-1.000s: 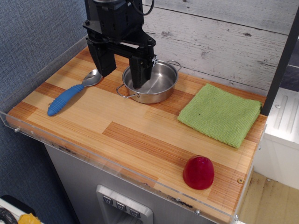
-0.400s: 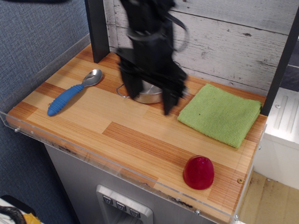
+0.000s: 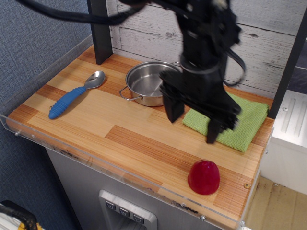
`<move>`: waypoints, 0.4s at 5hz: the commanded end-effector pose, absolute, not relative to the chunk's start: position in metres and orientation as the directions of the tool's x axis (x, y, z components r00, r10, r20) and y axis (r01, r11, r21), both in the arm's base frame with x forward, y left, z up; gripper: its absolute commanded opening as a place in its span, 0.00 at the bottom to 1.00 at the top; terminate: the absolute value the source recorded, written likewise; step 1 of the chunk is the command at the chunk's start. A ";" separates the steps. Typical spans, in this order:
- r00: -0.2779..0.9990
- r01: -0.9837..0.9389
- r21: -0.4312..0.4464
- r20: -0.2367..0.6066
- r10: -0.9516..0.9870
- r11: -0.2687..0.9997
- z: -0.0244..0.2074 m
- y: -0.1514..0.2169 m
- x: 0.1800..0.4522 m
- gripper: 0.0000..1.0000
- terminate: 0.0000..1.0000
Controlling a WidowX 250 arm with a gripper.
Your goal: Put the red thing on the green square.
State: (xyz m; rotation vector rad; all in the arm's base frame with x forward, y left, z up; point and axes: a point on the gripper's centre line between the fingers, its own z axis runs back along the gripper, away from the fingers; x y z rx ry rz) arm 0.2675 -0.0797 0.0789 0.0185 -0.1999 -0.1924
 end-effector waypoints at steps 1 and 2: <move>0.967 0.201 0.023 0.156 -0.202 0.979 0.064 -0.105 0.260 1.00 0.00; 0.972 0.188 0.027 0.137 -0.190 0.982 0.054 -0.104 0.255 1.00 0.00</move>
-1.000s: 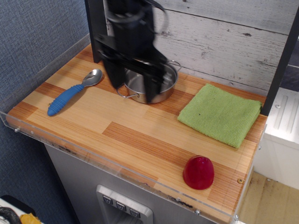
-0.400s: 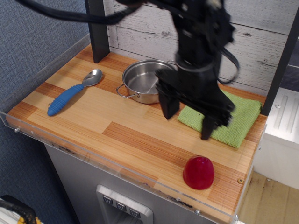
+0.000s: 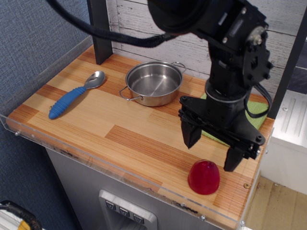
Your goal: Put the red thing on the green square.
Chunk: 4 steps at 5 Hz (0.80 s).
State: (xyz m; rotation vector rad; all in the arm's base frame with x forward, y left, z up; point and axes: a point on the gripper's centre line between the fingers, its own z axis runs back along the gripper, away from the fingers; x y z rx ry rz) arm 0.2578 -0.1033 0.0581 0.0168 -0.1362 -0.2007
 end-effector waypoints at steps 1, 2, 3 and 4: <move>0.977 0.184 0.031 0.104 -0.186 0.982 0.041 -0.104 0.254 1.00 0.00; 0.979 0.188 0.030 0.075 -0.190 0.982 0.029 -0.104 0.257 1.00 0.00; 0.980 0.185 0.020 0.065 -0.186 0.982 0.023 -0.103 0.257 1.00 0.00; 0.976 0.199 0.013 0.084 -0.200 0.980 0.023 -0.104 0.255 0.00 0.00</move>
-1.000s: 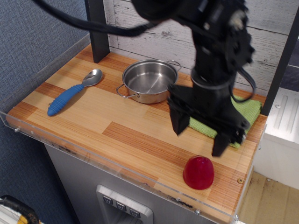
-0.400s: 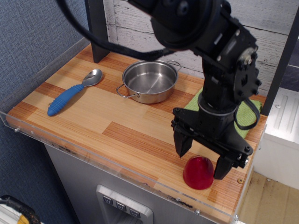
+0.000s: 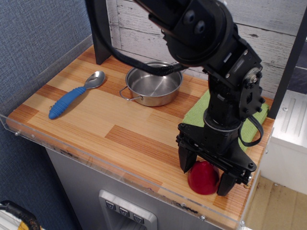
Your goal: Put the red thing on the green square.
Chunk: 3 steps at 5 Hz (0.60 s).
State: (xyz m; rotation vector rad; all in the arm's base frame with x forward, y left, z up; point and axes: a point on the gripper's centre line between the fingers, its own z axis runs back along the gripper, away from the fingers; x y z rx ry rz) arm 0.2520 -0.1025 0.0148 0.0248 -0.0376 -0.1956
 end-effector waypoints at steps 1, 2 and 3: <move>0.973 0.212 0.005 0.090 -0.211 0.977 0.029 -0.104 0.253 0.00 0.00; 0.967 0.229 -0.031 0.119 -0.224 0.973 0.051 -0.098 0.254 0.00 0.00; 0.958 0.218 -0.008 0.196 -0.212 0.976 0.088 -0.094 0.274 0.00 0.00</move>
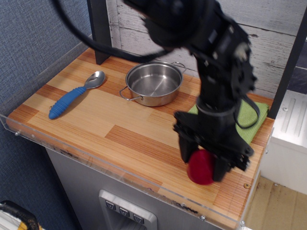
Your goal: Put the red thing on the green square.
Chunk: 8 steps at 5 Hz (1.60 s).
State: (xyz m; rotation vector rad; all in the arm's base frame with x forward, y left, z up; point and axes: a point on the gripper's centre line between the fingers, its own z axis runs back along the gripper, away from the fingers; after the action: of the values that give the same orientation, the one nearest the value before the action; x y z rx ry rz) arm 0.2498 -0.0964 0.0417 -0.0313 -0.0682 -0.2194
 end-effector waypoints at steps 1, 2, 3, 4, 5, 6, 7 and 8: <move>0.951 0.209 0.006 0.234 -0.205 0.978 0.096 -0.094 0.307 0.00 0.00; 0.953 0.225 -0.015 0.209 -0.217 0.974 0.077 -0.098 0.335 0.00 0.00; 0.956 0.228 -0.005 0.188 -0.223 0.974 0.061 -0.098 0.347 0.00 0.00; 0.962 0.222 0.001 0.165 -0.219 0.975 0.052 -0.096 0.354 0.00 0.00; 0.962 0.214 0.008 0.172 -0.212 0.977 0.053 -0.093 0.361 0.00 0.00; 0.960 0.210 0.017 0.185 -0.209 0.978 0.058 -0.089 0.367 0.00 0.00; 0.960 0.204 0.022 0.192 -0.205 0.979 0.061 -0.087 0.370 0.00 0.00; 0.965 0.208 0.011 0.163 -0.207 0.978 0.056 -0.085 0.369 1.00 0.00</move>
State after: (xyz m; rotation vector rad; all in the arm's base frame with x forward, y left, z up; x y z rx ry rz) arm 0.3619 -0.0871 0.0387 -0.0037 -0.1112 -0.2161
